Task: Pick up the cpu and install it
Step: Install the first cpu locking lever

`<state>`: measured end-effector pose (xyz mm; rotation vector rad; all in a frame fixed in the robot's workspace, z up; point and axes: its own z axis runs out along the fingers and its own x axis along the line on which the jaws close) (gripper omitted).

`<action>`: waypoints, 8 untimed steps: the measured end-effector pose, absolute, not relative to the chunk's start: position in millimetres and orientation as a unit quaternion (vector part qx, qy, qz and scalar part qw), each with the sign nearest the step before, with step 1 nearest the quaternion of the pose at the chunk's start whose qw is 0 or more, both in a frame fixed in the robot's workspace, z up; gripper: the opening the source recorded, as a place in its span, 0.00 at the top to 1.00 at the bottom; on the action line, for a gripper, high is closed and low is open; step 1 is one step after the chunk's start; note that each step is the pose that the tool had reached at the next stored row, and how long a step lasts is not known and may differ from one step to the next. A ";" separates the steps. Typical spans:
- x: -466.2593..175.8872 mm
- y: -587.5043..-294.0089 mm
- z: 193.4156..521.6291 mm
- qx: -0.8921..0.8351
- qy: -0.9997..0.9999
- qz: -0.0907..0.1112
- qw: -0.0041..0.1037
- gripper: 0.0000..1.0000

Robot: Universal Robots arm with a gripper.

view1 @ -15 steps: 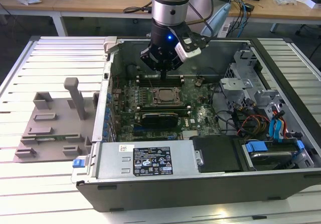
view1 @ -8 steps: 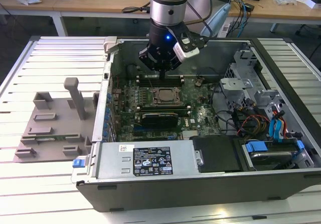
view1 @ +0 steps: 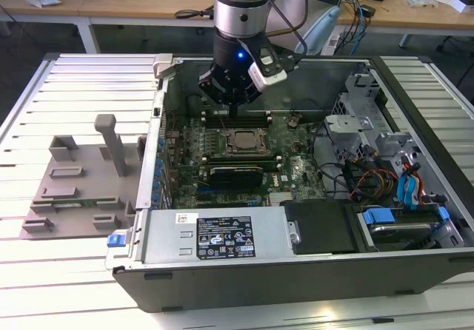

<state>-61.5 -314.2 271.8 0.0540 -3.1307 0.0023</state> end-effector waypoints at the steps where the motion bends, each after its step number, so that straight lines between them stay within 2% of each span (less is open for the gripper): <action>1: -62.1 -314.1 271.8 0.017 -1.000 0.001 0.005 0.89; 8: -68.2 -310.6 271.8 0.017 -1.000 0.001 0.005 0.89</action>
